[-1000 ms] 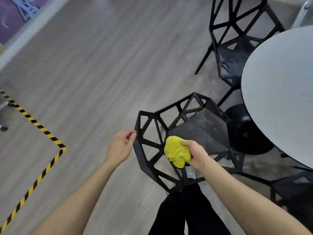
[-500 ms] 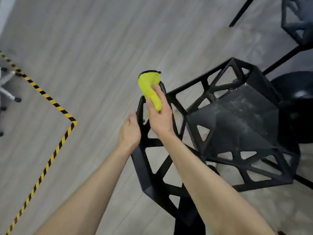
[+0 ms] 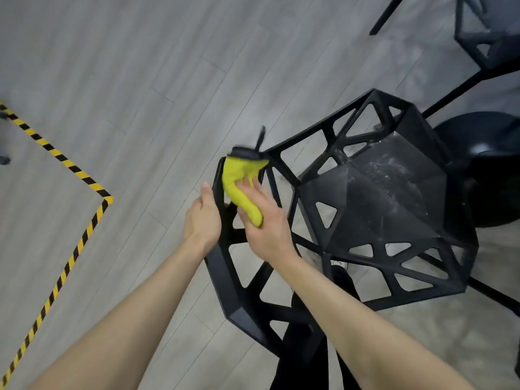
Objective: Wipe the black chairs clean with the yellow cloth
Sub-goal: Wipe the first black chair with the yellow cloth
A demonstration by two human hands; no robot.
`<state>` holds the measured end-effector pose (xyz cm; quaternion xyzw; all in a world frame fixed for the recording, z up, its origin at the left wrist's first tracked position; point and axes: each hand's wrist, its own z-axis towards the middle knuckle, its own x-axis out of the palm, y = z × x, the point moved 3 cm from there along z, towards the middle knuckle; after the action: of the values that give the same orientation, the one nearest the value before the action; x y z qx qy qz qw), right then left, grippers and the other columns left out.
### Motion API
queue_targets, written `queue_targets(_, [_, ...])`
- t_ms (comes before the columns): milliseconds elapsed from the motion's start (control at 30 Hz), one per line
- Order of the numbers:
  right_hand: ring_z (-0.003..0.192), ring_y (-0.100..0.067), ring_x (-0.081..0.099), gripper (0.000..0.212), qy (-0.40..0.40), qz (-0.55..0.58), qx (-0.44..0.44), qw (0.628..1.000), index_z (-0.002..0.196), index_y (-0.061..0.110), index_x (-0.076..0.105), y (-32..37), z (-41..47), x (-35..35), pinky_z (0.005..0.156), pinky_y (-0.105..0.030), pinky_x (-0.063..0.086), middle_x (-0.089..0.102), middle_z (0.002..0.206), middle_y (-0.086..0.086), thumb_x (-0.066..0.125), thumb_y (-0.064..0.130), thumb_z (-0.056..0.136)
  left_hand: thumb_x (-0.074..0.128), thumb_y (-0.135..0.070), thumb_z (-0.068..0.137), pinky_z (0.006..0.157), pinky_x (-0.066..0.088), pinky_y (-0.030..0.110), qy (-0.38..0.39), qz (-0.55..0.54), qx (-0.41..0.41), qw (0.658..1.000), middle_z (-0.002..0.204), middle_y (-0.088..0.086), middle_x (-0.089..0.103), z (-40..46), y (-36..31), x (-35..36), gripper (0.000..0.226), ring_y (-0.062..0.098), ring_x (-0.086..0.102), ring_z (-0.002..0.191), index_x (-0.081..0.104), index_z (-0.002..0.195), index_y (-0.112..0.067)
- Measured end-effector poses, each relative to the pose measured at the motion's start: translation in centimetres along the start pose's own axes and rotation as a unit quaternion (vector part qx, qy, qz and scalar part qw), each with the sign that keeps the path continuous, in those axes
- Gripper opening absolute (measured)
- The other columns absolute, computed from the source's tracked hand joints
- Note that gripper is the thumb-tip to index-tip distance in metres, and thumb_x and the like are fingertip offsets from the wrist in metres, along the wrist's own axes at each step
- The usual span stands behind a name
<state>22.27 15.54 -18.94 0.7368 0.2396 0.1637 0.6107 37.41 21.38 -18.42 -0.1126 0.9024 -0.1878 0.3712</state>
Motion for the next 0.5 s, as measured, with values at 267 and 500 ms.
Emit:
queue_targets(267, [0.163,-0.019,0.019,0.069,-0.083,-0.02,0.095,0.992,0.163,0.034,0.039,-1.8,6.2,0.8,0.13,-0.041,0.026,0.024,0.175,-0.004,0.069,0.036,0.102,0.008,-0.094,0.071,0.123,0.04,0.052,0.008,0.019,0.03,0.999,0.138,0.007,0.072,-1.8,-1.7,-0.1,0.109,0.029,0.061,0.135,0.074,0.133,-0.033])
queue_targets(500, [0.161,-0.007,0.022,0.064,-0.017,0.056,0.054,0.997,0.157,0.026,0.052,1.7,-2.9,2.0,0.129,-0.032,0.03,0.036,0.169,0.008,0.059,-0.005,0.102,0.019,-0.078,0.102,0.124,0.037,0.041,-0.004,0.01,0.012,1.0,0.144,0.011,0.067,-2.0,-1.8,-0.3,0.087,0.031,0.057,0.143,0.068,0.142,-0.018])
